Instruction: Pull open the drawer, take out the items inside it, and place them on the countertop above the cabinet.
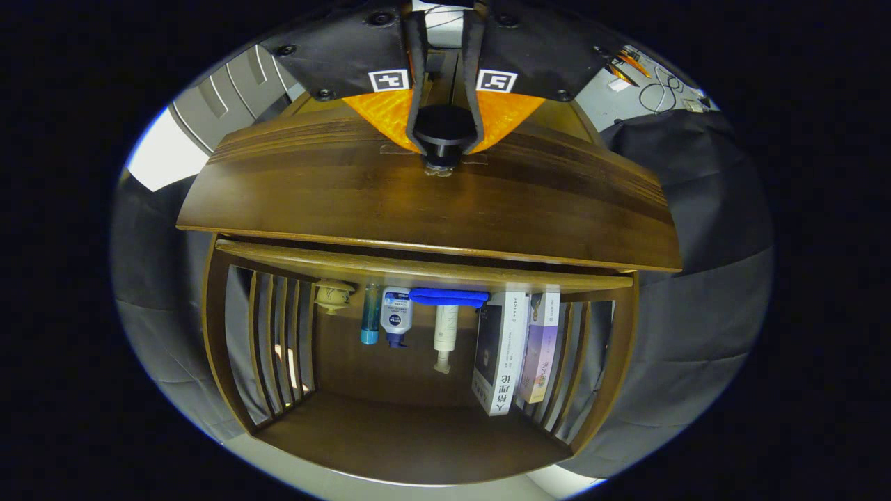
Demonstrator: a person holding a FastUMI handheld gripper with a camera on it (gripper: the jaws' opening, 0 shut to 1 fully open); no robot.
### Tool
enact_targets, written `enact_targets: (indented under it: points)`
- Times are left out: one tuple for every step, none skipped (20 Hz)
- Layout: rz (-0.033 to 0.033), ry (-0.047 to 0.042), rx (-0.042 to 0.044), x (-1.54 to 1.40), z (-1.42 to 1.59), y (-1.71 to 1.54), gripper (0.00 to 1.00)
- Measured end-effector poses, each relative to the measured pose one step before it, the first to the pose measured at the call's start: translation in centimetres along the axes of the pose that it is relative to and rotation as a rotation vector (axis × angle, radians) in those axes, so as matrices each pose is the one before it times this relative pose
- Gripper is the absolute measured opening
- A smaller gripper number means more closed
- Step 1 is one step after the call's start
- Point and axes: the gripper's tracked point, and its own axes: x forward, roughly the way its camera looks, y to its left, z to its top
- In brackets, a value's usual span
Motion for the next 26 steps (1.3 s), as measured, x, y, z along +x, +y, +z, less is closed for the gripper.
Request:
enact_targets:
  points:
    - [0.00323, -0.00283, 0.00443, -0.394, -0.076, 0.072, 0.21]
    - [0.00352, -0.00407, 0.00264, -0.319, -0.108, 0.004, 0.21]
    - [0.00335, -0.00036, -0.0004, -0.411, -0.078, 0.058, 0.21]
    - [0.00236, -0.00195, 0.00181, -0.564, -0.13, -0.013, 0.21]
    - [0.00279, -0.00172, -0.00003, -0.403, -0.085, 0.062, 0.21]
    - [0.00162, -0.00259, -0.00025, -0.334, -0.09, 0.038, 0.21]
    - [0.00155, -0.0001, -0.00203, -0.328, -0.072, 0.048, 0.21]
    - [0.00145, 0.00234, 0.00061, -0.323, -0.097, 0.003, 0.21]
    - [0.00247, 0.00174, 0.00348, -0.364, -0.066, 0.05, 0.21]
    - [0.00324, 0.00212, -0.00055, -0.289, -0.108, 0.064, 0.21]
    - [0.00322, 0.00077, -0.00281, -0.368, -0.08, 0.046, 0.21]
    - [0.00374, -0.00079, -0.00434, -0.261, -0.122, 0.036, 0.21]
    - [0.00272, -0.00009, -0.00348, -0.317, -0.056, 0.034, 0.21]
    - [0.00171, -0.00337, 0.0022, -0.287, -0.12, -0.022, 0.21]
    - [0.00133, -0.00472, 0.00466, -0.359, -0.035, 0.078, 0.21]
    - [0.00118, -0.00194, -0.00343, -0.364, -0.235, 0.043, 0.21]
    - [0.00118, -0.00276, -0.00619, -0.392, -0.162, 0.024, 0.21]
    - [0.00357, 0.00105, -0.00728, -0.323, -0.282, 0.056, 0.21]
    - [0.00514, 0.00479, -0.00375, -0.411, -0.291, 0.099, 0.21]
    - [0.00613, 0.0061, -0.00128, -0.553, -0.315, 0.017, 0.21]
    - [0.00497, -0.0076, -0.0008, -0.492, 0.044, 0.038, 0.21]
    - [0.00519, 0.0052, 0.0001, -0.29, -0.284, 0.122, 0.21]
    - [0.00391, -0.0053, -0.00087, -0.512, 0.063, 0.017, 0.21]
    - [0.00525, 0.00579, -0.00354, -0.359, -0.342, 0.115, 0.21]
    - [0.0017, -0.00668, -0.00421, -0.413, 0.004, 0.009, 0.21]
    - [0.00416, 0.00721, -0.00567, -0.296, -0.302, 0.101, 0.21]
